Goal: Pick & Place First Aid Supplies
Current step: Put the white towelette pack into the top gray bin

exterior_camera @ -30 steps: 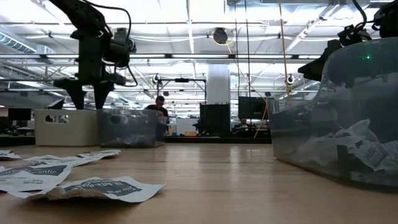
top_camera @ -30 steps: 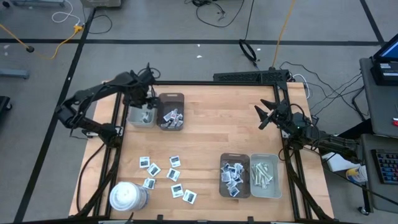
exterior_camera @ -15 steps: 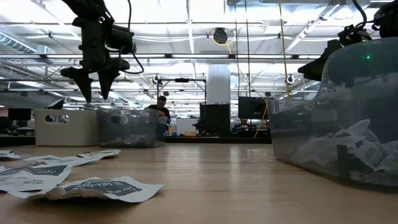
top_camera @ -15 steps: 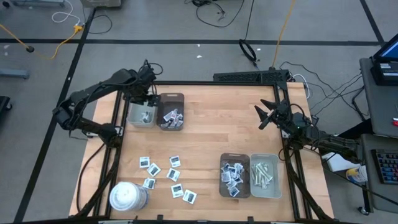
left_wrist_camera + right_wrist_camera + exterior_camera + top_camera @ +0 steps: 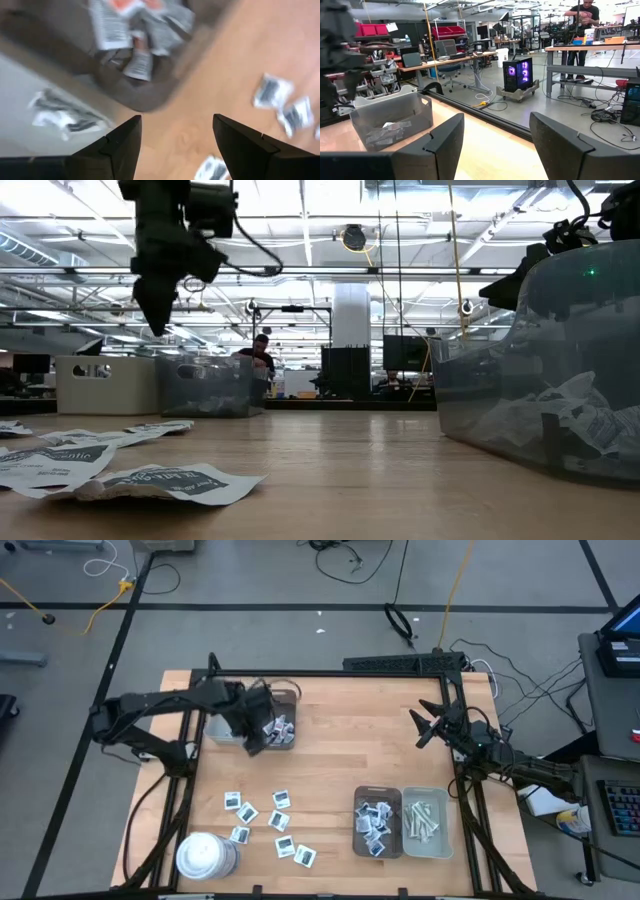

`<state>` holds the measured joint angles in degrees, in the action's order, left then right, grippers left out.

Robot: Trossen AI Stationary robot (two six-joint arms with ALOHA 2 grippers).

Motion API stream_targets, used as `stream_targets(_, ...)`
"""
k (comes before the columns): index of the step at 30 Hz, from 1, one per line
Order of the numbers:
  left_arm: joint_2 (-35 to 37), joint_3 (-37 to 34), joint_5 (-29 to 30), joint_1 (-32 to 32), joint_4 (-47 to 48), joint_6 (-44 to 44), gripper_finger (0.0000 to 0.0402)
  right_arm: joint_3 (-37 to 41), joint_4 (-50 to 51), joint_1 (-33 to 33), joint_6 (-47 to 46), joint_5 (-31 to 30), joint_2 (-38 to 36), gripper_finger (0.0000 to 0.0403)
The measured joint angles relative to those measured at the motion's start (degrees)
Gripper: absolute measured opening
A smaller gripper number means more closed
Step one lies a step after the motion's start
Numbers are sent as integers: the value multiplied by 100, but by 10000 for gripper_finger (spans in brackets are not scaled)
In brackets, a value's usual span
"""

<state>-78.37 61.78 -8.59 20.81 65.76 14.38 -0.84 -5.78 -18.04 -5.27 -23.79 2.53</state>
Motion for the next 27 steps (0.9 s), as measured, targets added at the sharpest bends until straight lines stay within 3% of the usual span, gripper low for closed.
stream_targets(7, 0, 0, -539, -1328, 20, -371, 250, 0, 0, 2, 0, 2, 2, 220)
stream_targets(13, -3, 0, -467, -2171, 20, -285, 250, 2, 0, 0, 0, 2, 0, 222)
stream_targets(27, -1428, 1459, -292, -2780, 76, -176, 250, 0, 0, 1, 1, 2, 2, 221)
